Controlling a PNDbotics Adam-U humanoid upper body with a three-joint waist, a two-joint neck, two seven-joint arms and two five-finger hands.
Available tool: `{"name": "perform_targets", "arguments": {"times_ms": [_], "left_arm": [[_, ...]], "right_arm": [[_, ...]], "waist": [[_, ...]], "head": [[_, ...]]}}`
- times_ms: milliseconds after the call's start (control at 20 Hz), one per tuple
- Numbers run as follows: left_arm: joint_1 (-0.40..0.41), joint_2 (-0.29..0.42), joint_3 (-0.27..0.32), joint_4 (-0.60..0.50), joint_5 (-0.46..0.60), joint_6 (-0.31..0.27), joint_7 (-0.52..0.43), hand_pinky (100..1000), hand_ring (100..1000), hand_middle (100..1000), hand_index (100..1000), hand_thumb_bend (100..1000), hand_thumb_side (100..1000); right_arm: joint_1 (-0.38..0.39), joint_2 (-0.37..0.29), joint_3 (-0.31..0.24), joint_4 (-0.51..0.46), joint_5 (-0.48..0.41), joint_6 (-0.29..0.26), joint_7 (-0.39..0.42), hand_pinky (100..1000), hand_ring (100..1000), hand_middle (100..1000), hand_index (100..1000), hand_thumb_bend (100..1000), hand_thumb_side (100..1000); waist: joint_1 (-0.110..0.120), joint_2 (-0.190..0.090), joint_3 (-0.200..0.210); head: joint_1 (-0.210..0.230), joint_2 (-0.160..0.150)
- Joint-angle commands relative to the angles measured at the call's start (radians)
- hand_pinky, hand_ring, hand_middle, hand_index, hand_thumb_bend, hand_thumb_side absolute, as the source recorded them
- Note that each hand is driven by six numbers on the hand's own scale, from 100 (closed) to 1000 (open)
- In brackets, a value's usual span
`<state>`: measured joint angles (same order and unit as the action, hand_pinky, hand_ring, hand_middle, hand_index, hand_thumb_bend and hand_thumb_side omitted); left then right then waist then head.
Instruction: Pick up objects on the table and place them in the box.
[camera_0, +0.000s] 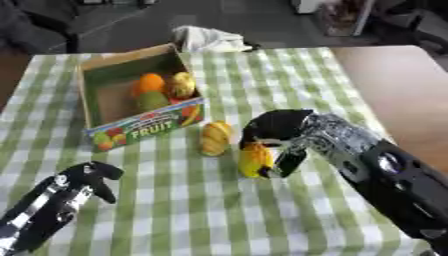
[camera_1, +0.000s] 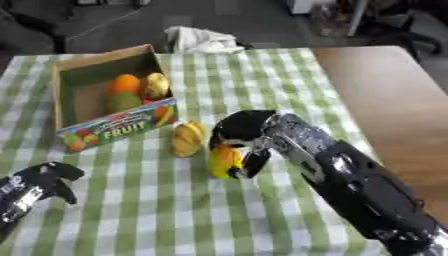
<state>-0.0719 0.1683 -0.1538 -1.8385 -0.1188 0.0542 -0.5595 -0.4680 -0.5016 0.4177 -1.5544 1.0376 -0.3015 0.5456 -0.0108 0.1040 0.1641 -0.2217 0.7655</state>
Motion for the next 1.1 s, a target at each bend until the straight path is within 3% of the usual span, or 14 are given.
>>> {"name": "perform_targets", "arguments": {"times_ms": [50, 350, 600, 900, 1100], "left_arm": [[-0.008, 0.016, 0.007, -0.014, -0.002, -0.003, 0.003, 604, 519, 706, 706, 100, 775], [-0.005, 0.015, 0.003, -0.012, -0.001, -0.002, 0.000, 604, 519, 706, 706, 100, 775], [-0.005, 0.009, -0.005, -0.009, 0.001, -0.003, -0.007, 604, 519, 706, 706, 100, 776], [-0.021, 0.007, -0.021, -0.009, 0.004, -0.004, -0.024, 604, 519, 705, 706, 100, 778], [-0.028, 0.008, -0.026, -0.010, 0.005, -0.005, -0.030, 604, 519, 705, 706, 100, 778]], "right_arm": [[-0.030, -0.013, -0.045, -0.032, -0.040, 0.035, -0.060, 779, 790, 450, 555, 193, 100], [-0.157, -0.031, -0.092, -0.052, -0.213, 0.121, -0.069, 758, 786, 420, 520, 129, 100], [-0.319, 0.030, -0.080, 0.146, -0.314, 0.162, -0.087, 743, 791, 416, 515, 100, 100], [-0.436, 0.141, -0.090, 0.374, -0.236, 0.125, -0.122, 750, 794, 444, 546, 100, 100], [-0.476, 0.189, -0.120, 0.453, -0.139, 0.132, -0.218, 743, 794, 472, 587, 100, 100]], "waist": [[0.002, -0.013, -0.001], [0.003, -0.017, 0.008], [0.014, -0.016, 0.040], [0.016, 0.005, 0.099], [0.016, 0.016, 0.133]], "head": [[0.005, 0.005], [0.002, 0.005], [-0.014, 0.005], [-0.047, 0.005], [-0.063, 0.005]]}}
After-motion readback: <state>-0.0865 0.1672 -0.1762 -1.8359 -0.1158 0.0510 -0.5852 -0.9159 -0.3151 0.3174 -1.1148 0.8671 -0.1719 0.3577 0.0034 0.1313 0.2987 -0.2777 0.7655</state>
